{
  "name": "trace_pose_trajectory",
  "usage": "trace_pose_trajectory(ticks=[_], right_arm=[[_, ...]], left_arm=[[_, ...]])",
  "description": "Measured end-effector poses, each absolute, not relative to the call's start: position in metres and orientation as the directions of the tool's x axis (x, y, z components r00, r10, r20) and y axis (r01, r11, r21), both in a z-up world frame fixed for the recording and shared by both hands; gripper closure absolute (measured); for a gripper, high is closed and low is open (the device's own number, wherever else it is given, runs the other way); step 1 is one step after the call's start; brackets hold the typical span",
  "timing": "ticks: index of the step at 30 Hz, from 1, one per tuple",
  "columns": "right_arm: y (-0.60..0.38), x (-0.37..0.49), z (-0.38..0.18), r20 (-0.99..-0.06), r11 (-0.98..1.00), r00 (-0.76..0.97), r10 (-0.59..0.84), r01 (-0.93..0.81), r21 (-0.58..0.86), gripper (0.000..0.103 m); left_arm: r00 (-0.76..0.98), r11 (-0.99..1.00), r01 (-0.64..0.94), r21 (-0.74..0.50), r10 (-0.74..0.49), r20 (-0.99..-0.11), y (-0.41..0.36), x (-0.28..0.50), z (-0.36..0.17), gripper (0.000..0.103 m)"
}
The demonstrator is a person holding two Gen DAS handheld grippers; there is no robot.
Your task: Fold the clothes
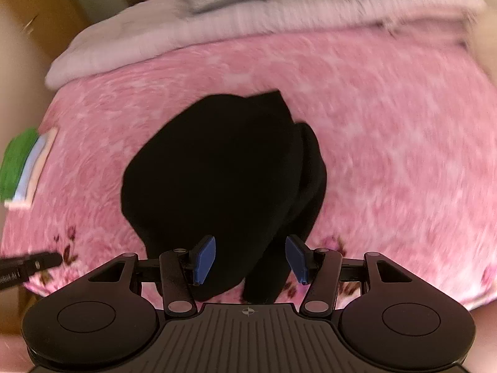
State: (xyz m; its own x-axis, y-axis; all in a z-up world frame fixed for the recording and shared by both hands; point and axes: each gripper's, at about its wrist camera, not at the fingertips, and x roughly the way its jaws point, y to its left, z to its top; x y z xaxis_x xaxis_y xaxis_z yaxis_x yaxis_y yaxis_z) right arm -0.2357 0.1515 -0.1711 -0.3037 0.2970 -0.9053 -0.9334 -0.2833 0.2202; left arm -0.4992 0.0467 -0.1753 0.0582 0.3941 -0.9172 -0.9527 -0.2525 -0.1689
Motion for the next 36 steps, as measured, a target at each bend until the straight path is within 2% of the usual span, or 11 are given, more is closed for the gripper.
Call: trace_pose_trajectory(ticks=[4,9,15,20,21,22,26,29,33,36], right_arm=[[0.151,-0.225,-0.204,-0.927,-0.194,-0.283,0.248,-0.952,0.239,0.049],[0.138,-0.223,-0.25,-0.942,-0.176,-0.292,0.169,-0.949,0.262,0.049],[0.146,-0.224,-0.316,-0.871,0.067,-0.48,0.103,-0.87,0.488,0.049],[0.162,-0.237,-0.375,-0.841,0.273,-0.533,0.094,-0.799,0.536,0.049],[0.164,-0.238,-0.38,-0.833,0.281,-0.545,0.094,-0.788,0.547,0.056],[0.165,-0.239,-0.38,-0.824,0.268,-0.558,0.099,-0.782,0.563,0.101],[0.171,-0.215,-0.337,-0.774,0.153,-0.602,0.197,-0.761,0.631,0.101],[0.179,-0.16,-0.294,-0.748,0.133,-0.584,0.316,-0.753,0.645,0.101],[0.194,-0.062,-0.253,-0.798,0.215,-0.371,0.475,-0.831,0.514,0.101],[0.199,-0.007,-0.248,-0.848,0.338,-0.2,0.49,-0.854,0.397,0.101]], left_arm=[[0.096,-0.256,-0.948,-0.189,0.337,-0.937,0.048,-0.515,-0.214,0.081],[0.141,-0.295,-0.929,-0.222,0.274,-0.951,0.046,-0.527,-0.262,0.081],[0.155,-0.35,-0.908,-0.231,0.232,-0.96,0.041,-0.53,-0.304,0.08],[0.144,-0.397,-0.891,-0.219,0.21,-0.967,0.04,-0.53,-0.322,0.08],[0.14,-0.402,-0.889,-0.217,0.213,-0.967,0.041,-0.53,-0.324,0.08],[0.135,-0.407,-0.888,-0.214,0.215,-0.967,0.041,-0.53,-0.324,0.08],[0.1,-0.436,-0.878,-0.199,0.239,-0.966,0.043,-0.528,-0.316,0.08],[0.093,-0.447,-0.869,-0.21,0.269,-0.959,0.045,-0.525,-0.306,0.08],[0.091,-0.435,-0.875,-0.213,0.284,-0.954,0.045,-0.51,-0.301,0.08],[0.106,-0.423,-0.877,-0.226,0.288,-0.952,0.046,-0.496,-0.301,0.08]])
